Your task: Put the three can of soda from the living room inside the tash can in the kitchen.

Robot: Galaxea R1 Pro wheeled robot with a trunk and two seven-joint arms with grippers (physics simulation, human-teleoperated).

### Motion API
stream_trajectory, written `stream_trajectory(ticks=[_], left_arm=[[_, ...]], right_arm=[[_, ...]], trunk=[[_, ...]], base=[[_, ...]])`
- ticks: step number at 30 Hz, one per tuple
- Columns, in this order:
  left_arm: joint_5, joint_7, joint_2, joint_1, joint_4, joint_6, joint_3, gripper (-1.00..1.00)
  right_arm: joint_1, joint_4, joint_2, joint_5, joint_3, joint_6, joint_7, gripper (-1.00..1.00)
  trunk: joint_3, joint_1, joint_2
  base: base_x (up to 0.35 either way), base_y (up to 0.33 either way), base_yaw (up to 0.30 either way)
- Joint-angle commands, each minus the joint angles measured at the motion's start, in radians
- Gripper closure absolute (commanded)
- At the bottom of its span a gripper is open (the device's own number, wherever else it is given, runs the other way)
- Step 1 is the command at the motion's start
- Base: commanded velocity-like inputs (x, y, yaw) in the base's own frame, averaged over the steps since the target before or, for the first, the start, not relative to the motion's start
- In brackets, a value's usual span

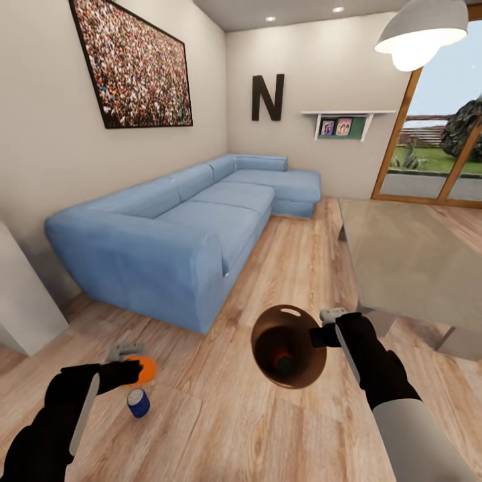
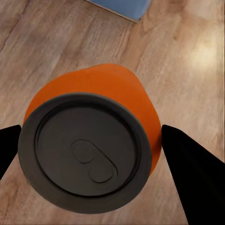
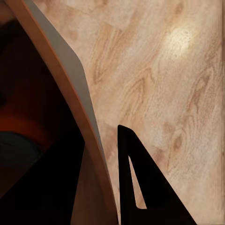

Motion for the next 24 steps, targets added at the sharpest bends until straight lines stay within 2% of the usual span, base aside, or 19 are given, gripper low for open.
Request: stream_trajectory(ticks=[1,5,8,12,17,18,22,24], left_arm=[[-0.003,-0.010,0.000,0.000,-0.009,0.001,-0.001,1.00],[-0.002,-0.058,0.000,-0.001,-0.036,0.017,-0.003,1.00],[-0.001,-0.141,0.001,-0.001,-0.067,0.035,-0.005,1.00],[-0.001,-0.305,0.006,-0.015,-0.097,0.072,-0.006,1.00],[-0.001,-0.397,0.004,-0.026,-0.115,0.072,-0.008,1.00],[-0.001,-0.422,0.003,-0.031,-0.124,0.072,-0.020,1.00],[-0.001,-0.462,0.003,-0.037,-0.141,0.072,-0.057,1.00],[-0.001,-0.479,0.002,-0.039,-0.153,0.072,-0.078,1.00]], right_arm=[[0.000,0.004,0.000,-0.022,0.001,0.002,0.005,1.00],[0.000,0.014,0.000,-0.022,0.004,0.002,0.005,1.00],[0.000,0.017,0.000,-0.022,0.021,0.002,0.005,1.00],[0.001,0.041,0.002,-0.023,0.050,0.002,0.005,1.00],[0.001,0.054,0.007,-0.024,0.069,0.002,0.005,1.00],[0.001,0.067,0.008,-0.024,0.094,0.002,0.005,1.00],[0.000,0.109,0.009,-0.024,0.118,0.002,0.005,1.00],[0.000,0.137,0.010,-0.024,0.125,0.002,0.005,1.00]], trunk=[[0.003,-0.004,0.007],[0.016,-0.019,0.035],[0.025,-0.031,0.056],[0.038,-0.046,0.084],[0.053,-0.065,0.119],[0.057,-0.069,0.126],[0.069,-0.084,0.154],[0.069,-0.084,0.154]], base=[[0.000,0.000,0.000],[0.000,0.000,0.000],[0.000,0.000,0.000],[0.000,0.000,0.000],[0.000,0.000,0.000],[0.000,0.000,0.000],[0.000,0.000,0.000],[0.000,0.000,0.000]])
